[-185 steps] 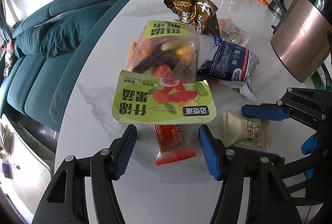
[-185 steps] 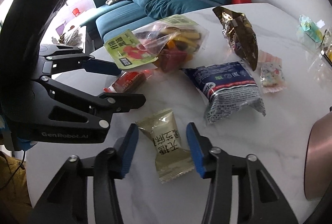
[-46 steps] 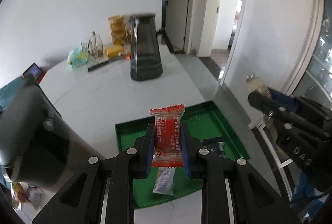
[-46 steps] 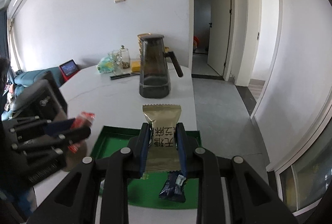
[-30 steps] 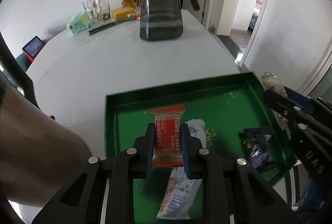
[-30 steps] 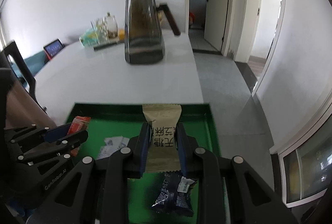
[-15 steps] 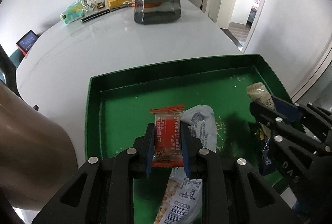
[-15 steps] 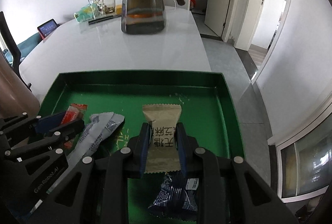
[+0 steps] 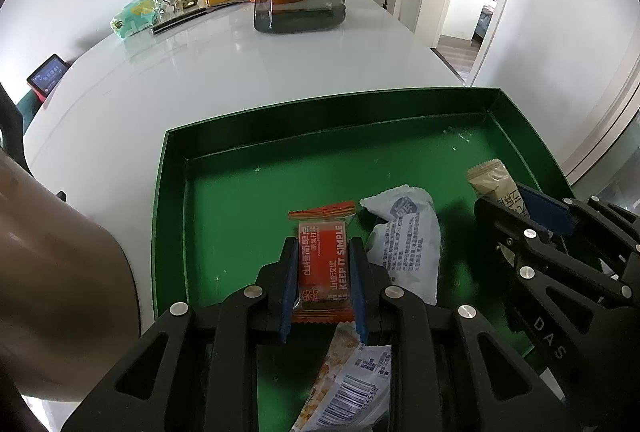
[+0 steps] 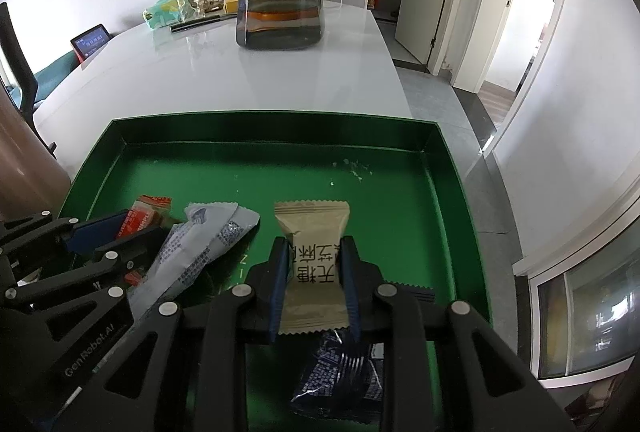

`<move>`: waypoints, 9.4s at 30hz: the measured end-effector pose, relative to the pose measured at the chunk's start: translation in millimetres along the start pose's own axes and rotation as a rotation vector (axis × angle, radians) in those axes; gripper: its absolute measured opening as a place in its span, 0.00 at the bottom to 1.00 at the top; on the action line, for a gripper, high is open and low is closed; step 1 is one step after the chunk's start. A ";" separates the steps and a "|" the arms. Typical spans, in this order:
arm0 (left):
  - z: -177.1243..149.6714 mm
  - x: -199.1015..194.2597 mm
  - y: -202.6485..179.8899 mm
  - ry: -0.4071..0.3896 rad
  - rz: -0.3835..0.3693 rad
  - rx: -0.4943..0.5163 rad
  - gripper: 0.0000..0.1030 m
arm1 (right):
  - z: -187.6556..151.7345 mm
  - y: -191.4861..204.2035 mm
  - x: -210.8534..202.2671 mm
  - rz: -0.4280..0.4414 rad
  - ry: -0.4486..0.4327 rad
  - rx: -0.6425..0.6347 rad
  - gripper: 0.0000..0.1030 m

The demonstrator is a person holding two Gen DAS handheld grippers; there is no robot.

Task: Organize snacks
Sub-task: 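Lower both tools with the red bar and beige candy into the tray, then open the left tool to drop the red bar while the right tool drops the beige candy, then move both tools back over the remaining snacks on the table, then grasp the dried-fruit bag with the left tool while the right tool grasps the blue-white biscuit packet, then carry the dried-fruit bag and biscuit packet with both tools over the green tray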

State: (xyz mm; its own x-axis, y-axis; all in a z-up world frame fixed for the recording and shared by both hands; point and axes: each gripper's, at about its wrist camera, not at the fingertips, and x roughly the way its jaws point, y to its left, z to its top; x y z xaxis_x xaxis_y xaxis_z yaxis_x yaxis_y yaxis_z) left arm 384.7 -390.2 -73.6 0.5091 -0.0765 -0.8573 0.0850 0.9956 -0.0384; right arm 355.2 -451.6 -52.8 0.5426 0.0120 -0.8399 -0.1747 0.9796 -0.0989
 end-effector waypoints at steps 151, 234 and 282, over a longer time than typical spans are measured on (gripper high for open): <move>-186.1 -140.8 478.4 -0.061 0.074 -0.153 0.84 | -47.3 475.7 -49.6 0.242 0.018 0.177 1.00; -214.4 -250.6 362.1 -0.165 0.006 -0.077 0.47 | -115.3 311.2 -180.2 0.280 -0.114 0.163 0.31; -27.7 -279.6 34.8 -0.435 -0.163 0.131 0.48 | -13.1 -10.2 -264.6 0.047 -0.474 0.216 0.31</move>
State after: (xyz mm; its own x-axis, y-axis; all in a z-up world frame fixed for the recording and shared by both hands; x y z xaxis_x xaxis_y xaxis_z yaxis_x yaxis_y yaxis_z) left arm 221.6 -332.7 150.5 0.7890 -0.2739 -0.5500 0.2865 0.9559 -0.0649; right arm 202.6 -467.4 163.5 0.8596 0.0970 -0.5017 -0.0610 0.9943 0.0876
